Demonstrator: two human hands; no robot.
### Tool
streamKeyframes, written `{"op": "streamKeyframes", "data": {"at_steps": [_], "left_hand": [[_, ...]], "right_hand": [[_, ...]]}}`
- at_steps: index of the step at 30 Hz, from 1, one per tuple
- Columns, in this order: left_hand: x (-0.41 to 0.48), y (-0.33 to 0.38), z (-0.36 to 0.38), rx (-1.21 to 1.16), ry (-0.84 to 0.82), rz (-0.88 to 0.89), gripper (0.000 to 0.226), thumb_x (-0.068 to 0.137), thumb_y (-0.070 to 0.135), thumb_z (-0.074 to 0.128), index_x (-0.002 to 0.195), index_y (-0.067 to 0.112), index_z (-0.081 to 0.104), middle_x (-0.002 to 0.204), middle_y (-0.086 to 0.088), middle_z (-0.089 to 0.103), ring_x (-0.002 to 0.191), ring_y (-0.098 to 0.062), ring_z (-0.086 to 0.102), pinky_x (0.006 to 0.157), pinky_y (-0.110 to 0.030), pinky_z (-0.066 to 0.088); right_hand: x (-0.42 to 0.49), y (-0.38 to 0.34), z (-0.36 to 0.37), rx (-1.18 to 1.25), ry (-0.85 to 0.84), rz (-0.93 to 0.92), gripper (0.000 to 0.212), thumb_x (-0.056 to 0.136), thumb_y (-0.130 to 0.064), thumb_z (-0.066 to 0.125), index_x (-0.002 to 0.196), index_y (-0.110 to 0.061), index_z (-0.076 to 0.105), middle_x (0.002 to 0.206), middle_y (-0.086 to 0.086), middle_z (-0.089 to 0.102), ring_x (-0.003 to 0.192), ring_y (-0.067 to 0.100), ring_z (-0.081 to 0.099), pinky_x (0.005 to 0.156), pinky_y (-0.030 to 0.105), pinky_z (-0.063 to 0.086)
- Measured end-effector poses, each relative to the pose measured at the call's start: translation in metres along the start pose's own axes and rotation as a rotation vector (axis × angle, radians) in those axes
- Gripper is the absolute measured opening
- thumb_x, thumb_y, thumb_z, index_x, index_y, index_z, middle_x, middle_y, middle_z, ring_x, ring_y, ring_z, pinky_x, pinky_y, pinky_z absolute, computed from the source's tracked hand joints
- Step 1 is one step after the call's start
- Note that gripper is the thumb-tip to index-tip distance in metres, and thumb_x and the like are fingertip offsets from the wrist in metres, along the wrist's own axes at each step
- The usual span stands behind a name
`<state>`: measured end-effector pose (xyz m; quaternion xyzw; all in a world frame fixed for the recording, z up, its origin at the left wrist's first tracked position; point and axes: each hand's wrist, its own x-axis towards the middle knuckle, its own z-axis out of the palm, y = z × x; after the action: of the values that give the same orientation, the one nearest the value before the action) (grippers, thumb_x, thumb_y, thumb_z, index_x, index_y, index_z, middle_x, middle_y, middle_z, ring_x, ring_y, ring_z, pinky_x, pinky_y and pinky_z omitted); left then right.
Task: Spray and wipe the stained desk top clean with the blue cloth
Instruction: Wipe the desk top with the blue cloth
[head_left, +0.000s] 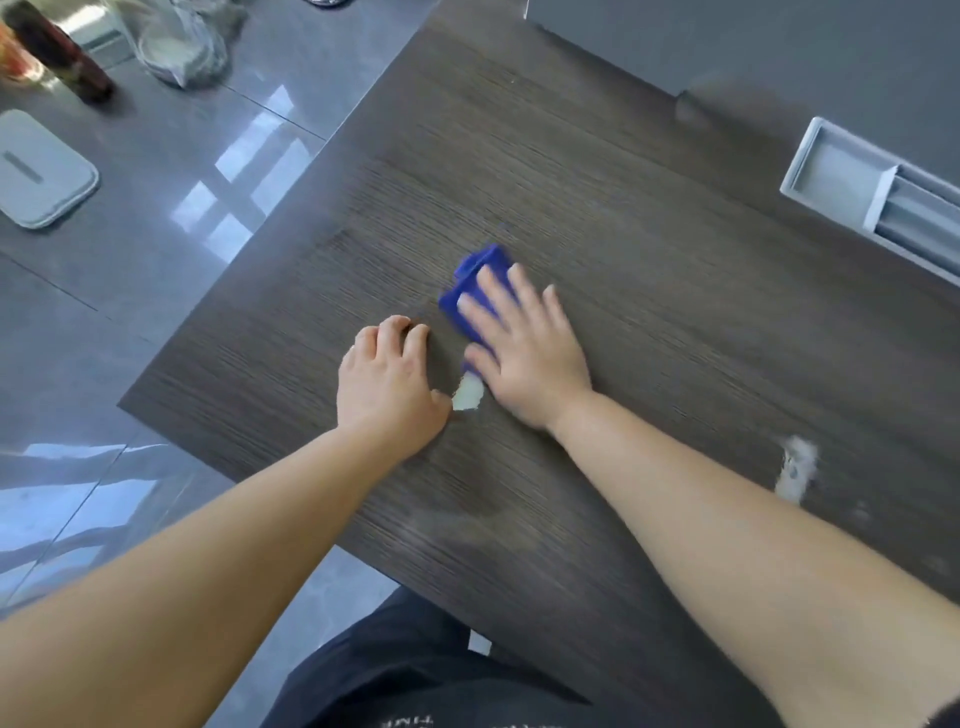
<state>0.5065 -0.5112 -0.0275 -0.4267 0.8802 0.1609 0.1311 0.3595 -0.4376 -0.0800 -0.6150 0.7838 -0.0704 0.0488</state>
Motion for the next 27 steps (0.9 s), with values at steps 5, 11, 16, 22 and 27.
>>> {"op": "streamKeyframes", "data": {"at_steps": [5, 11, 16, 22, 27], "left_hand": [[-0.007, -0.013, 0.002, 0.022, -0.018, 0.022, 0.071, 0.086, 0.043, 0.052, 0.146, 0.018, 0.023, 0.152, -0.002, 0.018, 0.137, -0.027, 0.017, 0.110, -0.037, 0.023], [-0.007, -0.008, 0.004, 0.004, -0.026, 0.002, 0.072, 0.087, 0.041, 0.050, 0.147, 0.016, 0.020, 0.152, -0.003, 0.016, 0.138, -0.027, 0.015, 0.112, -0.037, 0.019], [-0.006, -0.016, 0.003, -0.104, 0.010, 0.019, 0.064, 0.085, 0.030, 0.055, 0.144, 0.017, 0.033, 0.151, -0.004, 0.025, 0.137, -0.028, 0.020, 0.112, -0.038, 0.022], [-0.029, -0.017, 0.015, -0.223, 0.082, 0.080, 0.045, 0.082, 0.022, 0.050, 0.126, 0.021, 0.056, 0.138, -0.002, 0.042, 0.133, -0.026, 0.024, 0.110, -0.034, 0.023], [-0.061, -0.008, 0.032, -0.152, 0.109, -0.020, 0.054, 0.078, 0.030, 0.042, 0.131, 0.019, 0.051, 0.140, -0.005, 0.038, 0.132, -0.029, 0.024, 0.109, -0.037, 0.021]], "right_hand": [[-0.074, 0.068, -0.013, -0.060, -0.049, -0.427, 0.045, 0.098, -0.047, 0.028, 0.137, -0.031, 0.043, 0.150, 0.000, 0.033, 0.139, 0.028, 0.028, 0.111, 0.053, 0.022], [-0.028, 0.043, -0.010, -0.032, 0.063, 0.534, 0.054, 0.096, -0.043, 0.032, 0.145, -0.021, 0.035, 0.156, 0.007, 0.022, 0.143, 0.034, 0.015, 0.111, 0.058, 0.018], [-0.060, -0.040, 0.011, -0.035, 0.026, -0.100, 0.051, 0.093, -0.043, 0.038, 0.138, -0.023, 0.047, 0.151, 0.007, 0.035, 0.139, 0.034, 0.029, 0.110, 0.055, 0.025], [-0.142, 0.062, -0.012, -0.087, -0.046, -0.282, 0.045, 0.099, -0.046, 0.026, 0.139, -0.032, 0.039, 0.150, 0.000, 0.033, 0.140, 0.027, 0.026, 0.108, 0.057, 0.025], [-0.102, 0.042, -0.013, -0.054, 0.030, 0.566, 0.055, 0.097, -0.043, 0.031, 0.147, -0.022, 0.030, 0.158, 0.006, 0.017, 0.144, 0.033, 0.011, 0.112, 0.058, 0.016]]}}
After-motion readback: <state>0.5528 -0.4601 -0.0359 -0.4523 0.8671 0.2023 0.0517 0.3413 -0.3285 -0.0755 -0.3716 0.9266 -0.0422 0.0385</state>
